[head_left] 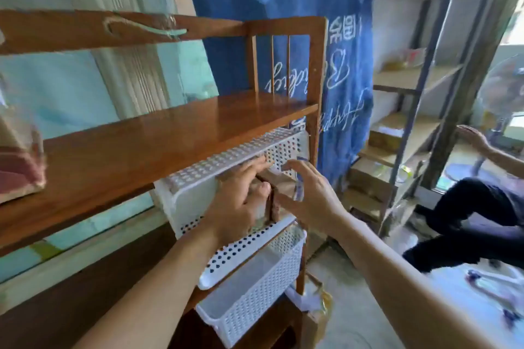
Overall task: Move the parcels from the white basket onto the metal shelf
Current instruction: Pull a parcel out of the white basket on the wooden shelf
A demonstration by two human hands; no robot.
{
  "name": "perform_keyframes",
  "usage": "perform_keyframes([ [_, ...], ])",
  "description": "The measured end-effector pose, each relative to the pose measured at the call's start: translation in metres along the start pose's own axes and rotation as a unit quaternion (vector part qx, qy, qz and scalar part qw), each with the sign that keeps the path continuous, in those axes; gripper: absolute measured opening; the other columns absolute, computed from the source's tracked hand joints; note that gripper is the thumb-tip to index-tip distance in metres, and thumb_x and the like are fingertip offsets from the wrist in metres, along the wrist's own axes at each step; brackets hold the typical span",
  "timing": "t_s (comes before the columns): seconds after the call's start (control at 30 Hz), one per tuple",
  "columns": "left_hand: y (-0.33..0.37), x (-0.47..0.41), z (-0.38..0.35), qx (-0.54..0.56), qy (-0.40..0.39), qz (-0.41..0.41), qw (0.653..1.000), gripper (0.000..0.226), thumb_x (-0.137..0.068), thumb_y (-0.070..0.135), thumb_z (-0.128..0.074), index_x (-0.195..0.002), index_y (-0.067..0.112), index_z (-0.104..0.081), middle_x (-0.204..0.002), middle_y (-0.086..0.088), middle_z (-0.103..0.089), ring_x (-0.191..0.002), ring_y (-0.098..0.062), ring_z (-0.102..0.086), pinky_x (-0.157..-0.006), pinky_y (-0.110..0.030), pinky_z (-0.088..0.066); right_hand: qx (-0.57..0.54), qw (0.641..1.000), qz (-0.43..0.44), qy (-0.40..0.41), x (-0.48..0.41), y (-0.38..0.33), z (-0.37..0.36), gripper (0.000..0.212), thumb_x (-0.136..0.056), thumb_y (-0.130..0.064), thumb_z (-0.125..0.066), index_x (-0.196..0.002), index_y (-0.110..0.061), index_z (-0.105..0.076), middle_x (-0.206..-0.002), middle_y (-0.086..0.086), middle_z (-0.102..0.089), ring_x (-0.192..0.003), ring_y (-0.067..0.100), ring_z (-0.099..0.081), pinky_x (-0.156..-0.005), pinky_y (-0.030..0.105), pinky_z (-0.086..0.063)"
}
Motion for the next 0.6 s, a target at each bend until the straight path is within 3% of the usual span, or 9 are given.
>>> perform_keyframes([
  [0.13,-0.038,-0.038,-0.024,-0.074,-0.03,0.086,0.993,0.051,-0.106,0.026,-0.051,-0.155,0.013,-0.048,-0.169,-0.004,-0.037,-0.156,-0.016,-0.032,-0.115,-0.019,-0.018,0.027,0.997,-0.054,-0.057,-0.027,0.037,-0.032,0.05,-0.083,-0.024,-0.075,-0.13,-0.018,-0.059,-0.133,0.005,-0.058,-0.123,0.027,-0.058,-0.099,0.038,-0.047],
  [0.33,-0.068,-0.057,-0.045,-0.13,-0.057,0.14,0.98,0.052,-0.105,0.022,-0.056,-0.156,0.011,-0.047,-0.166,-0.006,-0.042,-0.156,-0.023,-0.034,-0.119,-0.022,-0.018,0.093,0.989,-0.096,-0.069,-0.052,0.065,-0.061,0.057,-0.076,-0.03,-0.071,-0.129,-0.023,-0.054,-0.133,0.006,-0.052,-0.122,0.034,-0.047,-0.098,0.042,-0.046],
  [0.47,-0.072,-0.053,-0.046,-0.124,-0.052,0.16,0.978,0.046,-0.102,0.018,-0.057,-0.147,0.01,-0.058,-0.149,-0.005,-0.059,-0.136,-0.022,-0.057,-0.116,-0.034,-0.045,0.138,0.983,-0.116,-0.046,-0.061,0.076,-0.07,0.057,-0.079,-0.033,-0.07,-0.133,-0.026,-0.054,-0.136,0.007,-0.056,-0.122,0.032,-0.045,-0.097,0.043,-0.047],
  [0.6,-0.072,-0.047,-0.041,-0.126,-0.066,0.152,0.978,0.044,-0.102,0.015,-0.058,-0.145,0.01,-0.059,-0.151,-0.004,-0.056,-0.136,-0.02,-0.056,-0.116,-0.028,-0.043,0.157,0.977,-0.142,-0.02,-0.056,0.071,-0.068,0.056,-0.079,-0.033,-0.07,-0.13,-0.028,-0.051,-0.127,0.01,-0.054,-0.117,0.033,-0.045,-0.091,0.041,-0.044],
])
Point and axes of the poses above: each hand's wrist, its own x-axis away from the middle knuckle, its own z-axis out of the back of the hand, y = z × x, the point moved 3 cm from there along -x, towards the middle knuckle
